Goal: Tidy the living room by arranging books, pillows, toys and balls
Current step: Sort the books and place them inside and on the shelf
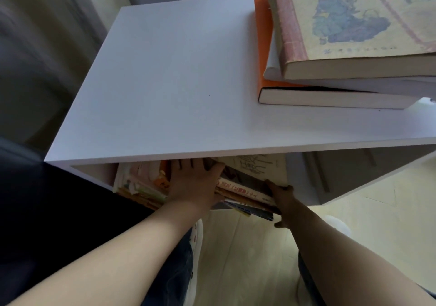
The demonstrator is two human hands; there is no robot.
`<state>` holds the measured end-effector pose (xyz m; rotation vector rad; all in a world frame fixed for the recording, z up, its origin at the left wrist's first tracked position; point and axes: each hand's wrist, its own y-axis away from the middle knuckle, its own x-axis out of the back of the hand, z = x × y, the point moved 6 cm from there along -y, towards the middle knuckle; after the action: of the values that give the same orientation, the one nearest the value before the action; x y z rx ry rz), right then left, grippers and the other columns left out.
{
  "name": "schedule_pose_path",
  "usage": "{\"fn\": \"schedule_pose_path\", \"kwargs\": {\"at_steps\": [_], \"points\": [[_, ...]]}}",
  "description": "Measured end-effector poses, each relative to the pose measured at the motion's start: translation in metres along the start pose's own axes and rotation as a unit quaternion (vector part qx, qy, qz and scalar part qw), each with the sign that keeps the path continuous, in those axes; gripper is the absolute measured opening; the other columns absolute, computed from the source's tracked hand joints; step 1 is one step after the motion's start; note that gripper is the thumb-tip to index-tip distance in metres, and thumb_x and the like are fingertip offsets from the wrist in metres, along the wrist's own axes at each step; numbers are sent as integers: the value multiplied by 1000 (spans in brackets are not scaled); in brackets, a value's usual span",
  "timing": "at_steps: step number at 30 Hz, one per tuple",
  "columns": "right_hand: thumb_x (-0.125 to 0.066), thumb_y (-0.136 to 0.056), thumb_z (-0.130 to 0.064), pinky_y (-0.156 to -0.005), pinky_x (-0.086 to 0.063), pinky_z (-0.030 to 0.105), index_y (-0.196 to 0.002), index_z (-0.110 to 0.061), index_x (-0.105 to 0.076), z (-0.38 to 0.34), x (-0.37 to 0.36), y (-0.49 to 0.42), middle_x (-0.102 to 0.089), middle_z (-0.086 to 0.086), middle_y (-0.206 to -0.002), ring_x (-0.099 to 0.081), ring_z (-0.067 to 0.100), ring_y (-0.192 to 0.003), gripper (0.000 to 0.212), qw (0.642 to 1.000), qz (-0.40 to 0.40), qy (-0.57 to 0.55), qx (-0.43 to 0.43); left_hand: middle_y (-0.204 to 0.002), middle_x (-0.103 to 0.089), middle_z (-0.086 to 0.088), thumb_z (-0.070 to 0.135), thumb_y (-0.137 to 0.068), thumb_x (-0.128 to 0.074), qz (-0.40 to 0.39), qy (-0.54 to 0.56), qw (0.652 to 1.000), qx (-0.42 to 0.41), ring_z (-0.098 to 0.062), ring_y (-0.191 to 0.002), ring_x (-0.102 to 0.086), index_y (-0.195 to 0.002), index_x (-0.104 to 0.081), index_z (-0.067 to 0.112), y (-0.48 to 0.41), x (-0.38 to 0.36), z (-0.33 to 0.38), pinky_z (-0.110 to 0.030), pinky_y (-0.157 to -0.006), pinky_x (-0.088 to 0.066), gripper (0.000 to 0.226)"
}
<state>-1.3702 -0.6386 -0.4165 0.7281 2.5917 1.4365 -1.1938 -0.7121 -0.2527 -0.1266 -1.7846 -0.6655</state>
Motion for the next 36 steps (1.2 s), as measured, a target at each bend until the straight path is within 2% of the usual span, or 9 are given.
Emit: {"fn": "schedule_pose_path", "kwargs": {"at_steps": [5, 10, 14, 17, 20, 25, 29, 33, 36], "points": [[-58, -47, -69, -93, -48, 45, -122, -21, -52, 9, 17, -48, -53, 13, -121, -56, 33, -102, 89, 993, 65, 58, 78, -150, -29, -7, 54, -89, -46, -11, 13, 1000, 10, -33, -136, -22, -145, -17, 36, 6, 3, 3, -49, -113, -6, 66], [-52, -91, -38, -101, -41, 47, -102, -20, -50, -40, 18, 72, -57, 16, -116, -52, 34, -110, 22, 976, 45, 150, 148, -156, -21, 0, 61, -89, -38, -79, -7, 997, -5, -35, -144, -2, -147, -22, 32, 28, -1, 15, -58, -111, 12, 66], [-50, -97, -27, -90, -47, 38, -116, -10, -55, -48, 30, 113, -58, 16, -114, -56, 28, -97, 26, 976, 37, 113, 184, -152, -29, -4, 47, -93, -38, -79, 35, 996, 4, -35, -143, -8, -142, -32, 28, 43, 6, 23, -60, -110, 13, 53], [-50, -96, -25, -89, -47, 39, -104, -12, -57, -48, 34, 137, -59, 13, -102, -56, 27, -94, 17, 974, 33, 130, 181, -139, -45, -5, 34, -94, -39, -62, 119, 991, 15, -27, -131, -36, -131, -45, 25, 55, 18, 27, -53, -115, -10, 38], [-50, -94, -18, -83, -46, 36, -99, -9, -56, -54, 38, 163, -58, 10, -89, -55, 28, -93, 12, 974, 41, 140, 175, -116, -56, 1, 30, -96, -43, -13, 237, 972, 3, -16, -101, -53, -125, -51, 23, 72, 41, 32, -28, -86, -44, 31], [-47, -93, -17, -64, -39, 28, -103, -6, -57, -77, 50, 221, -50, 4, -75, -48, 17, -68, 17, 962, 48, 154, 220, -121, -60, 0, 29, -94, -48, 48, 347, 936, -25, -17, -107, -57, -122, -58, 22, 112, 87, 31, -31, -89, -50, 30], [-50, -93, -22, -68, -47, 27, -119, -11, -56, -104, 56, 278, -61, 5, -99, -57, 15, -82, 29, 934, 52, 153, 318, -120, -62, 1, 29, -94, -50, 115, 381, 917, -37, -15, -109, -56, -117, -61, 20, 141, 138, 26, -25, -86, -45, 27], [-51, -94, -23, -82, -52, 32, -110, -12, -61, -132, 63, 325, -61, 1, -97, -60, 16, -93, 22, 893, 71, 163, 414, -109, -62, 0, 28, -96, -49, 156, 434, 887, -34, -14, -98, -56, -114, -61, 18, 155, 179, 22, -24, -82, -45, 24], [-51, -94, -21, -71, -46, 24, -109, -11, -61, -143, 70, 345, -63, 2, -97, -58, 14, -88, 21, 871, 97, 186, 445, -96, -60, 1, 25, -96, -47, 173, 479, 861, -19, -14, -90, -58, -111, -61, 17, 156, 198, 18, -25, -80, -48, 21]]}}
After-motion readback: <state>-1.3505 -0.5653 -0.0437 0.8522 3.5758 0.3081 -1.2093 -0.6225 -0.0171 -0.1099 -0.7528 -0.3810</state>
